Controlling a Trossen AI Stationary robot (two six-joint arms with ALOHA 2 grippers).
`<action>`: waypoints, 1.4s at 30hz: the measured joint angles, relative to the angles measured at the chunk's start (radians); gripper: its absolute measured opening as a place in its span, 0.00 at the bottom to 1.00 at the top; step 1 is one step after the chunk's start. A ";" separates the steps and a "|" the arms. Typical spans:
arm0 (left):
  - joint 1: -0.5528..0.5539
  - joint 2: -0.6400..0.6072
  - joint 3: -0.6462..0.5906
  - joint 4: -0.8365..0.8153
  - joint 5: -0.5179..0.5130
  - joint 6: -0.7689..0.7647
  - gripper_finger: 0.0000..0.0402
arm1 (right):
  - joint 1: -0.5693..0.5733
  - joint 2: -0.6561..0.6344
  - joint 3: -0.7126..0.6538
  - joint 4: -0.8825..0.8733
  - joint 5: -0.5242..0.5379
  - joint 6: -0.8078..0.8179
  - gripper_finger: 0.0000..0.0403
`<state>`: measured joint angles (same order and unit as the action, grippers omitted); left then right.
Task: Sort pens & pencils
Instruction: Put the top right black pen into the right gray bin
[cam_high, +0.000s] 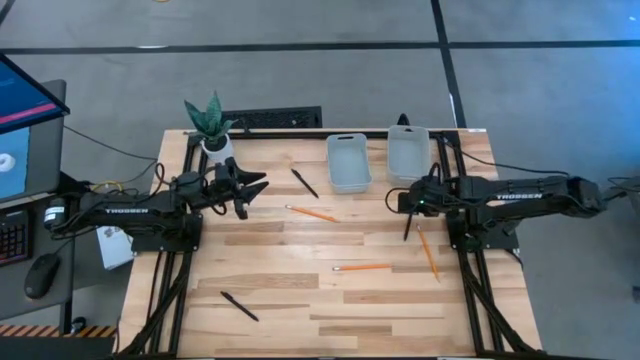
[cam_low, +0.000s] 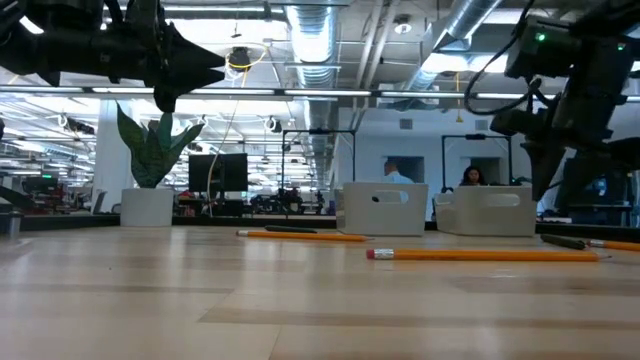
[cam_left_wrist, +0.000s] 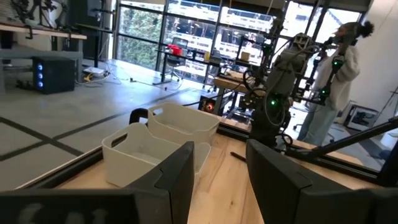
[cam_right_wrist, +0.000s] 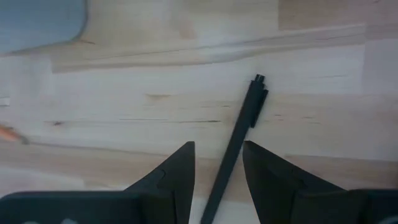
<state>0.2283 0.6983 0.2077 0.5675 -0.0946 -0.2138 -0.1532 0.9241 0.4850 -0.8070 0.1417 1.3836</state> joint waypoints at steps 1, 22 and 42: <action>0.000 0.000 0.000 -0.003 -0.003 0.000 0.34 | 0.000 0.018 0.000 0.000 0.001 0.000 0.39; 0.000 0.000 0.000 -0.034 -0.011 0.000 0.34 | 0.009 0.294 0.000 0.093 -0.017 0.057 0.39; 0.000 0.000 0.000 -0.040 -0.023 0.022 0.34 | 0.015 0.348 0.003 0.106 -0.032 0.052 0.21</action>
<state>0.2280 0.6987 0.2081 0.5278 -0.1173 -0.1917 -0.1379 1.2724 0.4885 -0.7010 0.1099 1.4353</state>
